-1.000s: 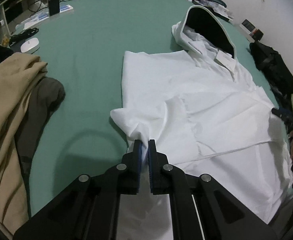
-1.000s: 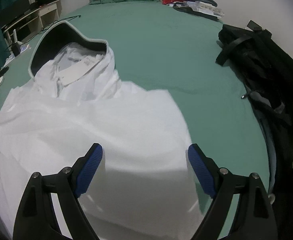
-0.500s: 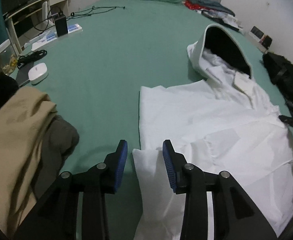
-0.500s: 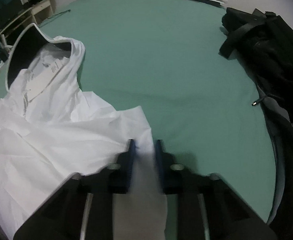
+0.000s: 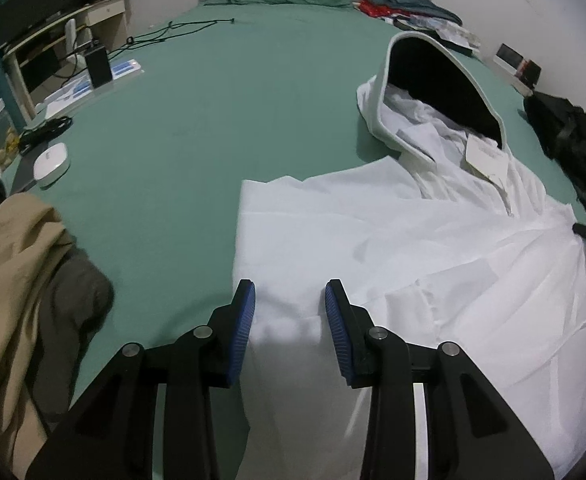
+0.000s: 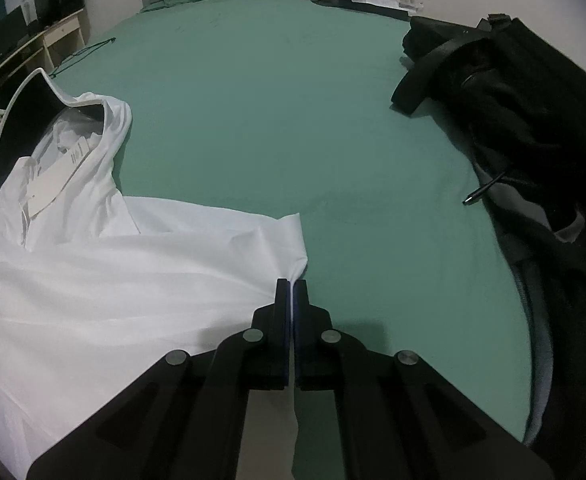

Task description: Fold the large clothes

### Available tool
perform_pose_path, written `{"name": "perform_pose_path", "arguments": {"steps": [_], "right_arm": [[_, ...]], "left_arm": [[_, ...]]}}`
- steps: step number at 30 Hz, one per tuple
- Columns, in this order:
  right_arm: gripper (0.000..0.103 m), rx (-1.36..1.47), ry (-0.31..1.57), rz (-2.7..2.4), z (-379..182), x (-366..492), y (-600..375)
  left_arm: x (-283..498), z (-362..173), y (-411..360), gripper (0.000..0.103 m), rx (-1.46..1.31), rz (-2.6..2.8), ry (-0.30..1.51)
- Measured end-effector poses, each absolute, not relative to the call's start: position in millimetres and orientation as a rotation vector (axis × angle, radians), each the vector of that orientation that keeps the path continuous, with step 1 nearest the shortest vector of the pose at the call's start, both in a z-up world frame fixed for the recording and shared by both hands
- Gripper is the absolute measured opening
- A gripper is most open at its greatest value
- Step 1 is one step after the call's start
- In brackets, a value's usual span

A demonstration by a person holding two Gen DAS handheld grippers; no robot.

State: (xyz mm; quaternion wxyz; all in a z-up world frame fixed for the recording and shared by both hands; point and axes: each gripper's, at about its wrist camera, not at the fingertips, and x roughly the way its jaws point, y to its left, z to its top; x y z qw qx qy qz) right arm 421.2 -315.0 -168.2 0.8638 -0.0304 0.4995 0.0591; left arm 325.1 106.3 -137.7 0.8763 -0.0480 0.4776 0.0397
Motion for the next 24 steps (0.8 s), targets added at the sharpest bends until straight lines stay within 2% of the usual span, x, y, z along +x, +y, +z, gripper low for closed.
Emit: {"name": "perform_pose_path", "arguments": {"steps": [7, 10, 12, 14, 15, 16, 24], "right_arm": [[0.002, -0.140, 1.015, 0.126, -132, 417, -291], [0.006, -0.154, 0.981, 0.168, -109, 422, -269], [0.017, -0.169, 0.955, 0.202, -97, 429, -250], [0.049, -0.178, 0.937, 0.244, -87, 442, -224], [0.055, -0.177, 0.928, 0.264, -83, 445, -212], [0.057, -0.172, 0.912, 0.296, -78, 450, -196], [0.057, -0.334, 0.825, 0.486, -73, 495, -71]], "left_arm": [[340, -103, 111, 0.039, -0.104, 0.047, 0.938], [351, -83, 119, 0.039, -0.090, 0.034, 0.898], [354, -76, 128, 0.039, -0.111, 0.081, 0.868], [359, -82, 137, 0.039, -0.124, 0.083, 0.900], [362, -86, 140, 0.039, -0.125, 0.080, 0.912], [363, -88, 143, 0.039, -0.127, 0.084, 0.917], [373, -97, 175, 0.039, -0.174, 0.141, 0.937]]}}
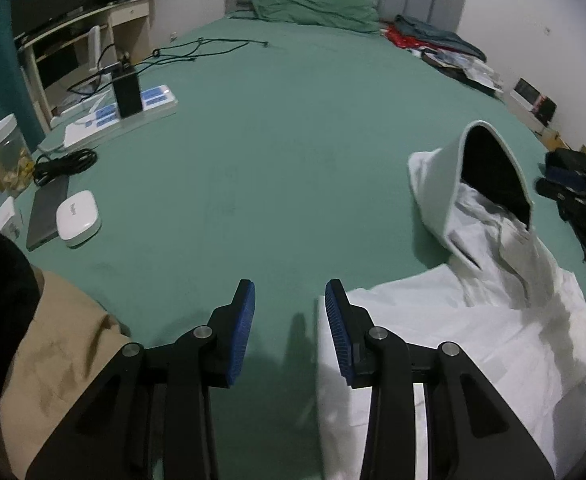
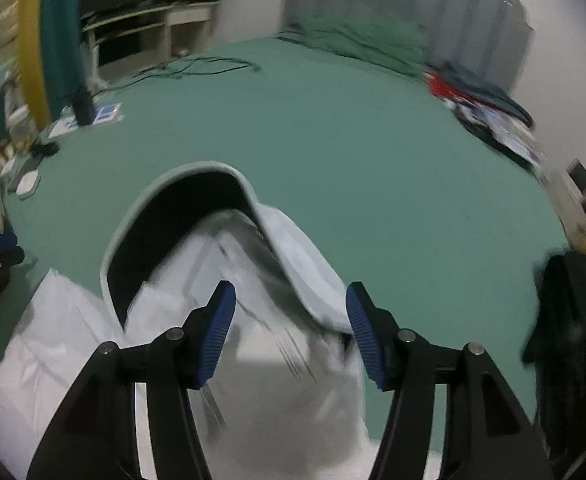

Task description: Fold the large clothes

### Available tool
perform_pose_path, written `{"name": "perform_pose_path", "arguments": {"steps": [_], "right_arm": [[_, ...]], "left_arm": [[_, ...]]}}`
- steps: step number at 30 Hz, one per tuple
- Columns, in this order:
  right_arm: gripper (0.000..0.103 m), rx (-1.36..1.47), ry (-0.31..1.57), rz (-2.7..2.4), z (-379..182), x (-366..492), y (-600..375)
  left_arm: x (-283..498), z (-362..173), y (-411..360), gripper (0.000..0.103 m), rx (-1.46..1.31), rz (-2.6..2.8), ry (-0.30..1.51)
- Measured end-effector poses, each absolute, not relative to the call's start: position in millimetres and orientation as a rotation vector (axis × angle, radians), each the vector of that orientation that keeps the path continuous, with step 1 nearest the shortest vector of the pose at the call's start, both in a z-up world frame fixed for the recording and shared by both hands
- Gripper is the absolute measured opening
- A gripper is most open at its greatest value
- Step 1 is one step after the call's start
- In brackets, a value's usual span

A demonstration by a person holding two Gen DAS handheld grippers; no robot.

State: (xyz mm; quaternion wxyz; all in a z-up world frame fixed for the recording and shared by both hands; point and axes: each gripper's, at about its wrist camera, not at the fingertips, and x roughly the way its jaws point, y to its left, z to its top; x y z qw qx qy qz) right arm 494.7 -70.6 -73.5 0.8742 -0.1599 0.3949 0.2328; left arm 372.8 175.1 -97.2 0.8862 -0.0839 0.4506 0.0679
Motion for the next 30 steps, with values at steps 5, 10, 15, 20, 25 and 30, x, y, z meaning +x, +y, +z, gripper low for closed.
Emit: {"name": "perform_pose_path", "arguments": {"steps": [5, 10, 15, 20, 25, 30], "right_arm": [[0.057, -0.428, 0.803, 0.509, -95, 516, -21], [0.002, -0.466, 0.792, 0.558, -103, 507, -24], [0.002, -0.536, 0.760, 0.522, -96, 474, -50], [0.002, -0.629, 0.753, 0.530, -92, 431, -64], [0.003, -0.631, 0.861, 0.661, -104, 397, -72], [0.004, -0.576, 0.931, 0.691, -116, 391, -82]], "left_arm": [[374, -100, 187, 0.039, -0.190, 0.163, 0.944], [373, -100, 187, 0.039, -0.191, 0.167, 0.944], [369, -97, 179, 0.039, -0.185, 0.147, 0.941], [364, -92, 166, 0.039, -0.172, 0.116, 0.931], [360, -90, 153, 0.039, -0.162, 0.101, 0.925], [358, -91, 137, 0.039, -0.146, 0.067, 0.927]]}}
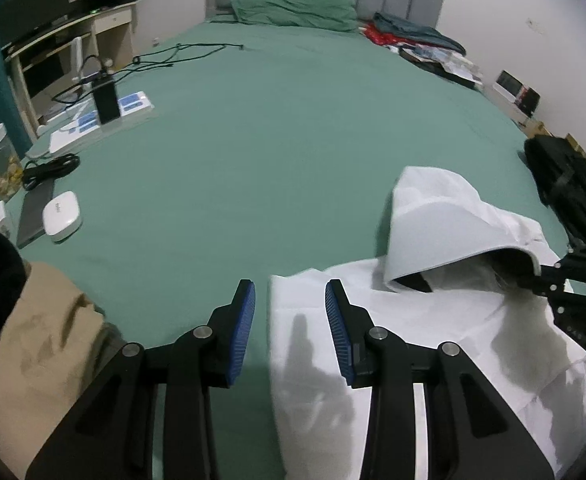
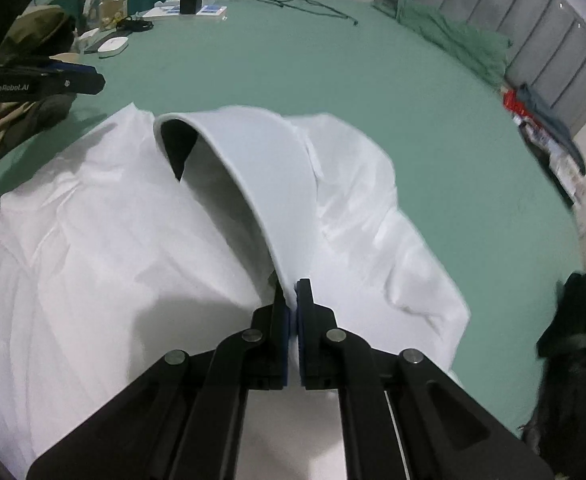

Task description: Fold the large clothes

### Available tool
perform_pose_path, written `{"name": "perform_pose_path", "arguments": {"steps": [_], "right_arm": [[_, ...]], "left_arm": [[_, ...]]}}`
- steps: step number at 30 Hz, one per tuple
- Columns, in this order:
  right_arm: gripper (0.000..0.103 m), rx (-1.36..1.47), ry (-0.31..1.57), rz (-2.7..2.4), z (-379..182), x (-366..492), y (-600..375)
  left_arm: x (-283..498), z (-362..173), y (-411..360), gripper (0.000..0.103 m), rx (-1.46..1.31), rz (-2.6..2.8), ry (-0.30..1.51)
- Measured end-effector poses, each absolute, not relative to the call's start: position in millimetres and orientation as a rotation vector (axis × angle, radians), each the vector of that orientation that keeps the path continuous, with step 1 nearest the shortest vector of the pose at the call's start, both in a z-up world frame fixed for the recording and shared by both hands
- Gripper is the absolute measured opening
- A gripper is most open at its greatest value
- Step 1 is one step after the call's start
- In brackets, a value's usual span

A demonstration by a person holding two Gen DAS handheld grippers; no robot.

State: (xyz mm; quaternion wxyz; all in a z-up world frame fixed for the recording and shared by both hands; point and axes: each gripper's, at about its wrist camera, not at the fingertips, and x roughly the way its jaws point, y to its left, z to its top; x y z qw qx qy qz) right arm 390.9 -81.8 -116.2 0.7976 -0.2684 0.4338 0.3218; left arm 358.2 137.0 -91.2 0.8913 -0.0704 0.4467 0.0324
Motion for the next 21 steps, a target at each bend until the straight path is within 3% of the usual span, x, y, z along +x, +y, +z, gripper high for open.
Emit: {"name": "perform_pose_path", "arguments": {"steps": [6, 8, 10, 21], "right_arm": [[0.018, -0.462, 1.078, 0.799, -138, 408, -92], [0.046, -0.369, 1.106, 0.834, -137, 418, -99], [0.064, -0.308, 1.127, 0.835, -138, 426, -104], [0.067, -0.345, 1.121, 0.809, -121, 406, -118]], "left_arm": [[356, -100, 127, 0.039, -0.070, 0.076, 0.934], [357, -102, 127, 0.039, -0.071, 0.078, 0.941], [358, -104, 126, 0.039, -0.071, 0.078, 0.942], [357, -104, 125, 0.039, -0.064, 0.102, 0.935]]}}
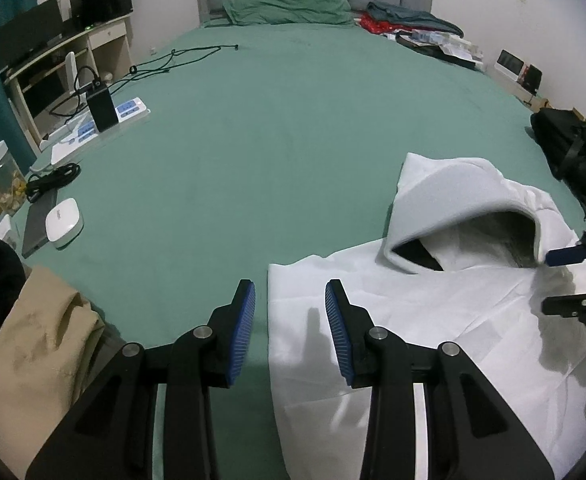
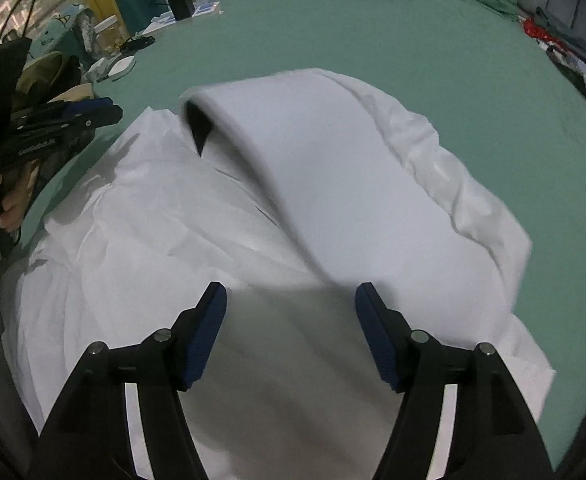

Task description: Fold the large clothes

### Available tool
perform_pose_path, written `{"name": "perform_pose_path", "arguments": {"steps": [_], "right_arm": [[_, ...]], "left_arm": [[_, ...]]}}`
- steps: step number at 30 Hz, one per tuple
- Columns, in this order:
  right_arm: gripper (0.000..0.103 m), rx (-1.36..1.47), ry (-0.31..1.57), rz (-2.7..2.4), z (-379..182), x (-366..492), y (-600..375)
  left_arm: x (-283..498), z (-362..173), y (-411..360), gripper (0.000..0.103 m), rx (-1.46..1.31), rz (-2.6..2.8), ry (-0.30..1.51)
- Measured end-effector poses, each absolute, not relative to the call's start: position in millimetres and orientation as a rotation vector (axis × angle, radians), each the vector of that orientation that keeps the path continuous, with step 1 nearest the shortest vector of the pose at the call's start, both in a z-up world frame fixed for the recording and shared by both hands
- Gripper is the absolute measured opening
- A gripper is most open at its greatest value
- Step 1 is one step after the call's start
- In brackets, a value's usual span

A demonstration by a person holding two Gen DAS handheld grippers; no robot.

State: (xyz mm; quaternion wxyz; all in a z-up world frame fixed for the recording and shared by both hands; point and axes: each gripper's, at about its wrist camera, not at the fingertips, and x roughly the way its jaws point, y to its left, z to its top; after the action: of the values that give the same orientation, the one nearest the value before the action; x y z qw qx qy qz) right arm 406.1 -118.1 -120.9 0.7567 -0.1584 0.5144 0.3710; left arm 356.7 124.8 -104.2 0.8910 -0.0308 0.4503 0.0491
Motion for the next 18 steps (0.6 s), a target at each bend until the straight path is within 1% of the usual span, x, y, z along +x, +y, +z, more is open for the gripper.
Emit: {"name": "perform_pose_path", "arguments": {"steps": [5, 10, 12, 13, 18], "right_arm": [[0.067, -0.362, 1.058, 0.804, -87, 405, -135], [0.068, -0.326, 0.966, 0.771, -49, 425, -151], [0.071, -0.281, 0.935, 0.750, -40, 441, -152], [0.074, -0.260, 0.934, 0.738, -39, 449, -151], [0.076, -0.213, 0.956, 0.695, -50, 497, -134]], "left_arm": [[358, -102, 128, 0.039, -0.076, 0.105, 0.929], [362, -101, 139, 0.039, -0.101, 0.128, 0.924], [364, -101, 143, 0.039, -0.108, 0.142, 0.922], [366, -102, 145, 0.039, -0.109, 0.145, 0.923], [371, -108, 151, 0.039, -0.108, 0.158, 0.933]]}}
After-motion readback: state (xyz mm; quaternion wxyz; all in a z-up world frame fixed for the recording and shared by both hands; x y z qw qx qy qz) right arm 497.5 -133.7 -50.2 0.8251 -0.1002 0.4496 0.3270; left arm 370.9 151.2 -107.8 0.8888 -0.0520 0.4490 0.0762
